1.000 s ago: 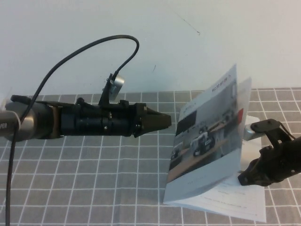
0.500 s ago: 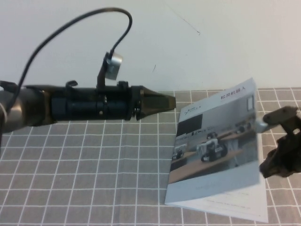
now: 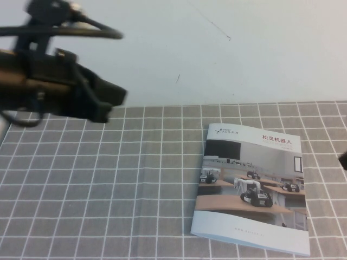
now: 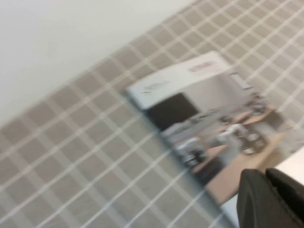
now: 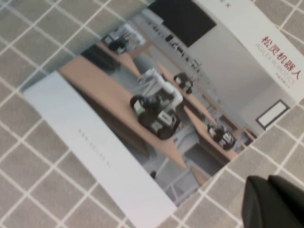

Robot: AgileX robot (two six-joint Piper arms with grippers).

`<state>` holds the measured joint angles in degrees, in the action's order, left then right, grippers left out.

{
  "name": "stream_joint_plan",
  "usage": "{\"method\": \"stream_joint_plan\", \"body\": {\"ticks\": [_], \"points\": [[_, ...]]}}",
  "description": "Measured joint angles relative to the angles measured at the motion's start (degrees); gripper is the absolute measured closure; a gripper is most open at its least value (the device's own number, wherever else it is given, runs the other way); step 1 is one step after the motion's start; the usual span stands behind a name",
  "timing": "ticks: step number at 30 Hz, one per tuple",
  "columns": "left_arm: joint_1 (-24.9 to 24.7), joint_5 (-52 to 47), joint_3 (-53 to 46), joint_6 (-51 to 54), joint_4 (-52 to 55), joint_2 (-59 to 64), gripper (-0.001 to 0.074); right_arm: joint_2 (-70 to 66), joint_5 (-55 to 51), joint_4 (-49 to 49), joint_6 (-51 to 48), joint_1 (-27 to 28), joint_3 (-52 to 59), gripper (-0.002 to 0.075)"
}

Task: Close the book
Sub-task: 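Close the open booklet and leave it lying on the table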

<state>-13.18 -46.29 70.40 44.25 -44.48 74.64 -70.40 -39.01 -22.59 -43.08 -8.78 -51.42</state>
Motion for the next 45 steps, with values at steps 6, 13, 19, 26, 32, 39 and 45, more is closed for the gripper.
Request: {"method": "stream_joint_plan", "body": {"ticks": [6, 13, 19, 26, 32, 39, 45], "points": [[0.0, 1.4, -4.4, -16.1, 20.9, -17.8, 0.0734, 12.3, -6.2, 9.4, 6.3, 0.0, 3.3, 0.0729], [0.0, 4.4, -15.8, -27.1, 33.8, -38.0, 0.0735, 24.7, -5.8, 10.8, 9.9, 0.0, 8.2, 0.0729], [0.0, 8.3, -30.0, -31.9, 40.7, -51.6, 0.0736, 31.2, -3.2, 9.8, 10.4, 0.0, 13.5, 0.0729], [0.0, 14.3, -45.1, -32.8, 42.5, -60.8, 0.0736, 39.1, 4.1, 6.8, 11.5, 0.0, 24.3, 0.0729], [0.0, 15.1, -51.4, -33.0, 38.1, -61.3, 0.0736, 41.2, 5.7, 6.5, 12.7, 0.0, 29.8, 0.0729], [0.0, 15.6, -55.7, -33.2, 36.1, -61.3, 0.0736, 41.3, 5.8, 6.2, 12.9, 0.0, 32.4, 0.0729], [0.0, 14.3, -57.8, -33.2, 36.0, -61.3, 0.0736, 41.3, 4.2, 6.1, 12.9, 0.0, 32.4, 0.0729]]}}
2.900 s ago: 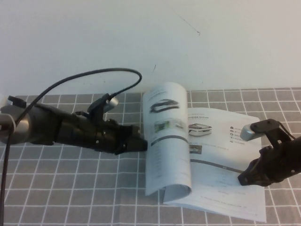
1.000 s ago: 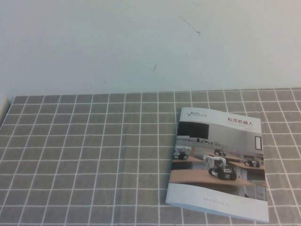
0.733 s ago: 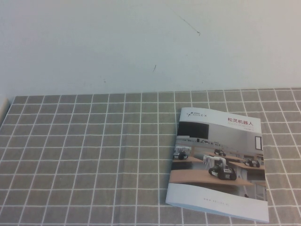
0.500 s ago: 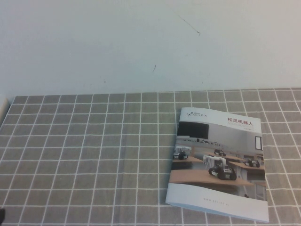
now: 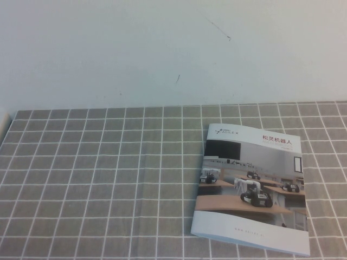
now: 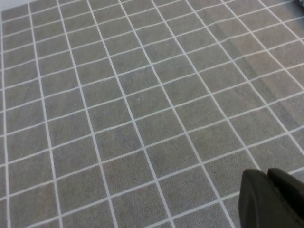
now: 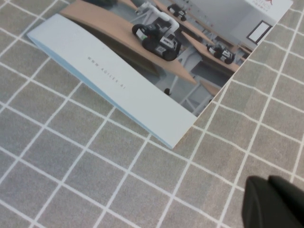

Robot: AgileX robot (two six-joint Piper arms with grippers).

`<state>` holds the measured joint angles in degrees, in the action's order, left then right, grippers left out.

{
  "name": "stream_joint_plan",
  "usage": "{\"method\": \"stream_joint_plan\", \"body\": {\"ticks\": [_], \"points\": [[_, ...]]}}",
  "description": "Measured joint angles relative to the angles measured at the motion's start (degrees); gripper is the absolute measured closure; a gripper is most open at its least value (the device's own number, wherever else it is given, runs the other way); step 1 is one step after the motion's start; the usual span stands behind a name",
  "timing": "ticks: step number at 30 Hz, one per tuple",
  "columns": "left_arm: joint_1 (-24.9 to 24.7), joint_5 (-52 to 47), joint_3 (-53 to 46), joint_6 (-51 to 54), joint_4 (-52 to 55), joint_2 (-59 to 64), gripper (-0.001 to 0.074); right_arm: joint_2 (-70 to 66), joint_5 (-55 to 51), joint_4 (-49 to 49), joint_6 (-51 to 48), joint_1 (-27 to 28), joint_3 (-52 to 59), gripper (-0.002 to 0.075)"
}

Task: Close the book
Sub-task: 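Close the open booklet and leave it lying on the table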

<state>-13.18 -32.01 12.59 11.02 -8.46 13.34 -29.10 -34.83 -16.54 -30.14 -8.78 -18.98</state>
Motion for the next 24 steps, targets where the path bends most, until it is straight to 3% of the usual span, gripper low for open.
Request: {"method": "stream_joint_plan", "body": {"ticks": [7, 17, 24], "points": [[0.3, 2.8, -1.8, -2.1, 3.0, -0.7, 0.0736, 0.0, -0.1, 0.0, 0.0, 0.0, 0.0, 0.0729], [9.6, 13.0, -12.8, -6.7, 8.5, -12.6, 0.0736, 0.0, -0.1, -0.8, 0.0, 0.0, 0.0, 0.0729], [10.6, 12.8, -13.3, -11.0, 8.5, -13.9, 0.0736, 0.0, -0.6, -1.1, 0.0, 0.0, 0.0, 0.0729]]}}
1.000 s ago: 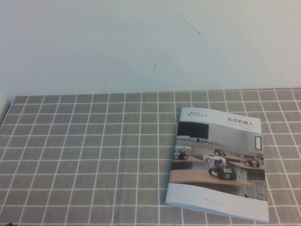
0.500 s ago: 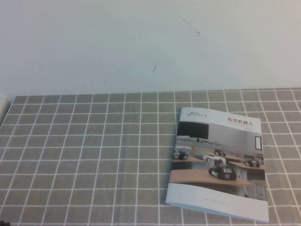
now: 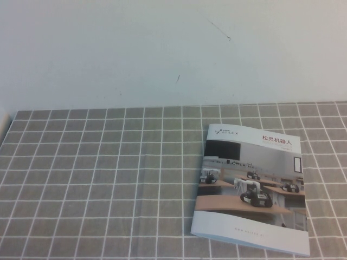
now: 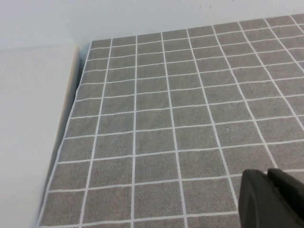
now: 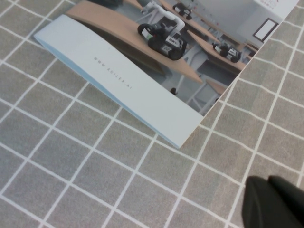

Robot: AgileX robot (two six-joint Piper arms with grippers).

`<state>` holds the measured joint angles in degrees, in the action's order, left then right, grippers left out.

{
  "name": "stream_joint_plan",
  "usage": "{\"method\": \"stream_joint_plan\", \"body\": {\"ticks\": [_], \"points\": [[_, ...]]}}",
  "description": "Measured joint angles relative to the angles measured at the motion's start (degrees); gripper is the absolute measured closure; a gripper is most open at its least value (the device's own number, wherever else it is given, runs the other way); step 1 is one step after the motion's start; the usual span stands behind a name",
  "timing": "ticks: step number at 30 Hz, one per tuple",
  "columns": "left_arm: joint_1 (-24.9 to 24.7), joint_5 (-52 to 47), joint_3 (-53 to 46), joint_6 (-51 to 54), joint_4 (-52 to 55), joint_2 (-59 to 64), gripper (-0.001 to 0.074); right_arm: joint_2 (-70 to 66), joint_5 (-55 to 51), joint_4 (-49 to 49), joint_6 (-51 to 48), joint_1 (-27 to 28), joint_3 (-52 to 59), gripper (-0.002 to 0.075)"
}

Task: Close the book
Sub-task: 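Close the open booklet and leave it lying on the table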

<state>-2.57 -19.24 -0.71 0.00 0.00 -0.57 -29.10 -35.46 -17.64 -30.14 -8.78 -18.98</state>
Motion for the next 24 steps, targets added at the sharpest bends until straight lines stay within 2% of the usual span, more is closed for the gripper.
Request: {"method": "stream_joint_plan", "body": {"ticks": [24], "points": [[-0.3, 0.0, 0.0, -3.2, -0.4, -0.1, 0.0736, 0.0, -1.2, -0.5, 0.0, 0.0, 0.0, 0.0729]]}}
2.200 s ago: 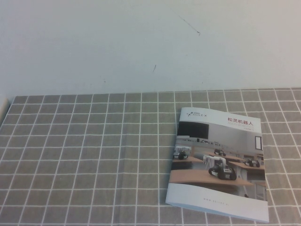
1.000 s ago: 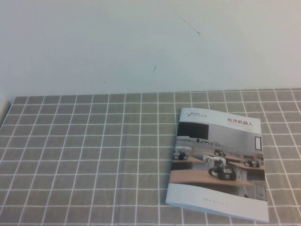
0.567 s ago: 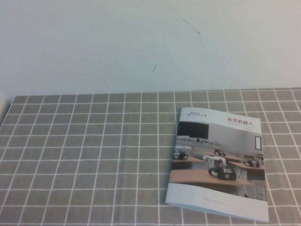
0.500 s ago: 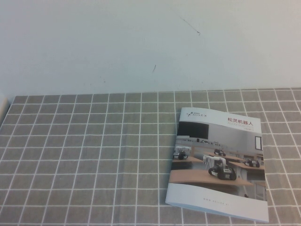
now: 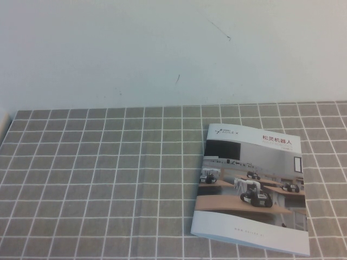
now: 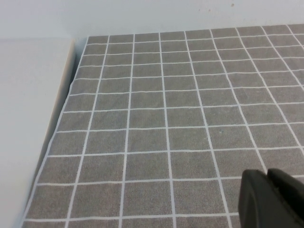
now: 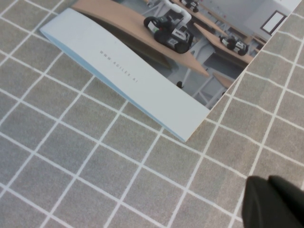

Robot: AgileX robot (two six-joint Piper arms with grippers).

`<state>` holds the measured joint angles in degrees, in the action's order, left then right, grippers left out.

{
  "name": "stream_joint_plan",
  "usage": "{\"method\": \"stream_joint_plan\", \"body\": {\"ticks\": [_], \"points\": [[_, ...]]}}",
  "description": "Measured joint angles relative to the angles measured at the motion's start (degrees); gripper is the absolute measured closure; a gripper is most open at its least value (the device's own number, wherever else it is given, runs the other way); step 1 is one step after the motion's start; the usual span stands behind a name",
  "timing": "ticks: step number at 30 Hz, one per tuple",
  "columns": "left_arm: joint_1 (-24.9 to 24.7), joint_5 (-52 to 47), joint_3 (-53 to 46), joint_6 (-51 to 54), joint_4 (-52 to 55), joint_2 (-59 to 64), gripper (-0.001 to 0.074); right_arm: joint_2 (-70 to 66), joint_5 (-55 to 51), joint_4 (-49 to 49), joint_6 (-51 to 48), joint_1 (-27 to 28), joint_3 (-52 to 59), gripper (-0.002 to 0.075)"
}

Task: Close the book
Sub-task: 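Close the open booklet and leave it lying on the table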

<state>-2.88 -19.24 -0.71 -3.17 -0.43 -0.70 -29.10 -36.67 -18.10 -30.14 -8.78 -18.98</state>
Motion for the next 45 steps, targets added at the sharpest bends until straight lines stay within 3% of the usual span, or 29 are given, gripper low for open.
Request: {"method": "stream_joint_plan", "body": {"ticks": [15, 21, 32, 45], "points": [[0.0, 0.0, 0.0, -0.2, -0.4, 0.0, 0.0736, 2.0, -0.2, -0.1, 0.0, 0.1, 0.0, 0.0729], [0.0, 0.0, 0.0, -0.3, -0.4, 0.0, 0.0736, 14.4, -0.2, 0.5, 0.0, 6.5, 0.1, 0.0729], [0.0, 0.0, 0.0, -0.3, -0.4, 0.0, 0.0736, 29.8, 13.3, 7.2, 0.0, 10.6, 18.9, 0.0729], [0.0, 0.0, 0.0, -0.3, -0.5, 0.0, 0.0737, 29.8, 15.2, 7.1, 2.2, 10.6, 19.9, 0.0729]]}}
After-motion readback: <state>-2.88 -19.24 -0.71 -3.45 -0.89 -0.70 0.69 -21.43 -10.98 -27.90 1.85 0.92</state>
